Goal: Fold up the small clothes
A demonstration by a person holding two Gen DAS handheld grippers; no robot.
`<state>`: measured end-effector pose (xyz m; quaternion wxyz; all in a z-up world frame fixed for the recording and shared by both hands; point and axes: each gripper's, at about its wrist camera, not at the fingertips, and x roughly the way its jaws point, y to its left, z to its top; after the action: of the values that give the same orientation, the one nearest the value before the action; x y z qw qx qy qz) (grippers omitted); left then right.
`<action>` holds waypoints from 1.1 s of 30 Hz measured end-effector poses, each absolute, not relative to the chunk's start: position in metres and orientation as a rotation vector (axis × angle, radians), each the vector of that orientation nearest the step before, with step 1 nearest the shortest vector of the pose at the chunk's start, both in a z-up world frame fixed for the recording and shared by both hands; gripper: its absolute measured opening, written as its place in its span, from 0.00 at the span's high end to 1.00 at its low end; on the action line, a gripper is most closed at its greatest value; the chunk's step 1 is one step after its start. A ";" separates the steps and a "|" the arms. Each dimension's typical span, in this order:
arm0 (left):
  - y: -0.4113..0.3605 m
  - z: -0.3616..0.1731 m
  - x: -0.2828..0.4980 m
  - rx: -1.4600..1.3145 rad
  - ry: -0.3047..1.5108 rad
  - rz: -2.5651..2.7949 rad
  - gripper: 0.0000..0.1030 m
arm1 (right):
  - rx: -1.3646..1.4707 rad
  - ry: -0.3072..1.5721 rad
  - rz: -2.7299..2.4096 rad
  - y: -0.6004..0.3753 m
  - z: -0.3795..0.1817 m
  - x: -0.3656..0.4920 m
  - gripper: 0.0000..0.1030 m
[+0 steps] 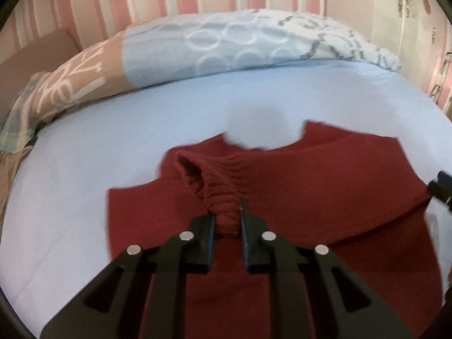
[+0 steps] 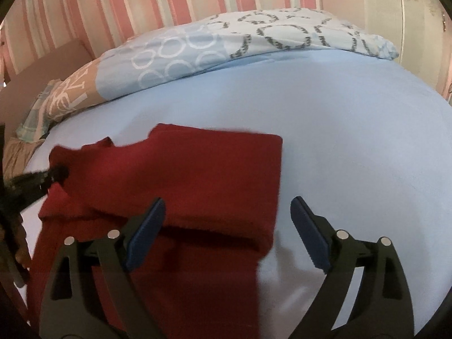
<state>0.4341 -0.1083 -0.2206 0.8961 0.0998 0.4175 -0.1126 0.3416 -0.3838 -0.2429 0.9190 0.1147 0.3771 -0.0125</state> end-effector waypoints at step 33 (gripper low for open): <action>-0.047 -0.255 0.432 0.074 0.954 -0.197 0.49 | -0.014 0.893 -0.082 -0.331 -0.280 0.383 0.13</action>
<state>0.4319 -0.0466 -0.2553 0.8831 0.0355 0.4582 -0.0946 0.3826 -0.3305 -0.2799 0.9012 -0.0067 0.4316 -0.0396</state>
